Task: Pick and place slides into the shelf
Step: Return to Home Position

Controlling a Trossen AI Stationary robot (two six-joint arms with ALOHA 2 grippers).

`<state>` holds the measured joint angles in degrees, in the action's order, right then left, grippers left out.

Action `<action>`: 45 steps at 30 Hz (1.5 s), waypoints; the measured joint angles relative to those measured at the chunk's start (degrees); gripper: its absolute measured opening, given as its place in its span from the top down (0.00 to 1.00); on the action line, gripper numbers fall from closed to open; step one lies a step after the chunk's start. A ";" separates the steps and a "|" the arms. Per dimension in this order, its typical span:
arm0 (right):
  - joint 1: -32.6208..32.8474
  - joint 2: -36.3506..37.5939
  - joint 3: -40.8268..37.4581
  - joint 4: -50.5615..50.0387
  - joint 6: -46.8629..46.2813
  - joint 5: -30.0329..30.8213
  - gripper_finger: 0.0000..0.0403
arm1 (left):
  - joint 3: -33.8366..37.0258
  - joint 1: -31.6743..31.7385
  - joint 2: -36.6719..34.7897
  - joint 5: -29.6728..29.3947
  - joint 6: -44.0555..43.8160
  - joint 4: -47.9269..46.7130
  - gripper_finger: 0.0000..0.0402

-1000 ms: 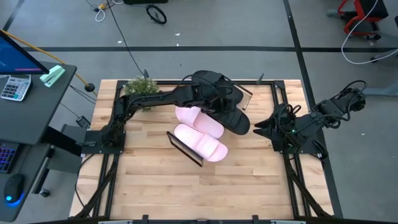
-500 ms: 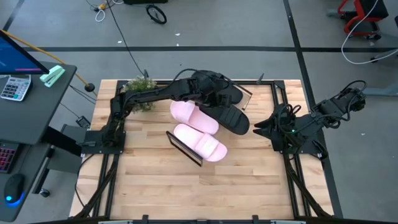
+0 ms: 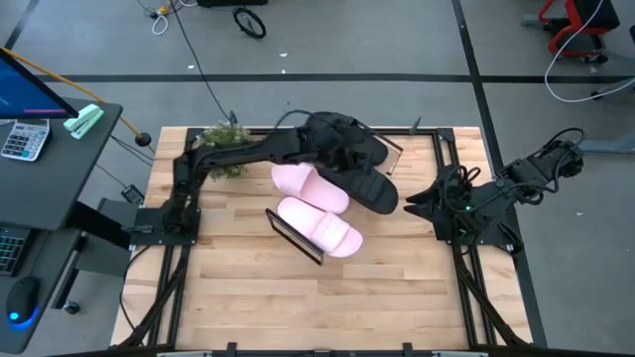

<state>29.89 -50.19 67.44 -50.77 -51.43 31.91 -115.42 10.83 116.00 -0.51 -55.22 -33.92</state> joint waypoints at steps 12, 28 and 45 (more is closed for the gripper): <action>-0.04 0.00 0.00 -1.15 3.45 2.43 0.71 | -0.09 -3.96 -8.77 -8.57 18.60 -1.32 0.71; -0.63 0.01 0.00 -4.23 6.37 4.94 0.99 | 16.55 -22.03 -10.81 -21.77 31.82 36.80 0.99; -0.63 0.00 0.00 -4.03 1.59 2.49 1.00 | 60.45 -20.68 -31.76 -13.76 46.82 93.47 0.99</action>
<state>29.26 -50.19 67.44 -54.81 -49.84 34.39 -54.96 -9.85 84.23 -14.27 -8.40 59.55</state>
